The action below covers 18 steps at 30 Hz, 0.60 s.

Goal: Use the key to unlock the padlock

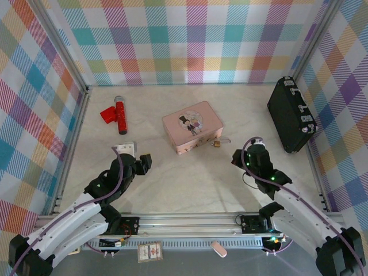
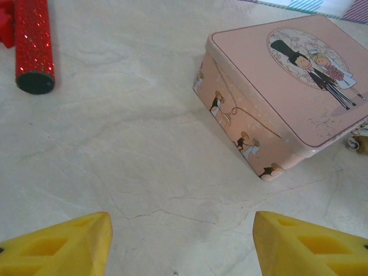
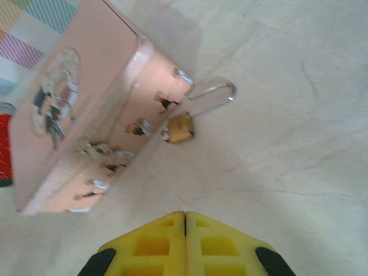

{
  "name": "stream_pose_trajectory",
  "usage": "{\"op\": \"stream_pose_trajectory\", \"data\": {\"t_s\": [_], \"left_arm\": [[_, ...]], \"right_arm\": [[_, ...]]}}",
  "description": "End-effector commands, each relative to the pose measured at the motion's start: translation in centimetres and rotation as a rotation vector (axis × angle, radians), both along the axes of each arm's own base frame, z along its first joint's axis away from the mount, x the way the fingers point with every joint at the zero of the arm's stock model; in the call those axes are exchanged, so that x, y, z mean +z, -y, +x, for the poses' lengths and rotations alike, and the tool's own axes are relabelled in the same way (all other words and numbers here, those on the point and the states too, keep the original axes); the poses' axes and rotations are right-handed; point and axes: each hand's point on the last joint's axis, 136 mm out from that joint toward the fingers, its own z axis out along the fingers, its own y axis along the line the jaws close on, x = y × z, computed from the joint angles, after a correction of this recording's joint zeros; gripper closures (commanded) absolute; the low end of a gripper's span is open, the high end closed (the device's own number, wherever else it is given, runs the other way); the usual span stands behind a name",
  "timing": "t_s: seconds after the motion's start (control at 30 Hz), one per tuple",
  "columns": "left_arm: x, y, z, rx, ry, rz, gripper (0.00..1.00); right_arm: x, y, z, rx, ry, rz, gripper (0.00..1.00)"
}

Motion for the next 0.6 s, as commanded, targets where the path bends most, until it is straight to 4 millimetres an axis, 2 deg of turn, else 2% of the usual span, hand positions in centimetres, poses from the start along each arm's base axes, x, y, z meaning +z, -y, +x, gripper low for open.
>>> {"op": "stream_pose_trajectory", "data": {"t_s": [0.0,0.17,0.2,0.23,0.47,0.57], "left_arm": [[0.7,-1.1,0.5,0.031,0.029,0.086,0.35],[2.0,-2.7,1.8,0.124,0.068,0.181,0.34],[2.6,-3.1,2.1,0.151,0.085,0.201,0.30],[3.0,-3.6,2.4,0.182,0.101,0.224,0.01],[5.8,-8.6,3.4,0.509,0.205,0.360,0.00],[6.1,-9.2,3.9,0.540,0.235,0.372,0.00]], "right_arm": [[-1.0,2.0,-1.8,0.018,-0.072,-0.156,0.95],[0.5,3.9,-1.6,-0.020,0.000,-0.259,0.55],[1.2,4.2,-1.4,-0.021,0.028,-0.287,0.50],[2.0,4.5,-1.1,-0.025,0.059,-0.314,0.45],[7.3,8.3,0.4,-0.176,0.268,-0.528,0.16],[8.8,8.8,0.7,-0.182,0.341,-0.597,0.08]]}}
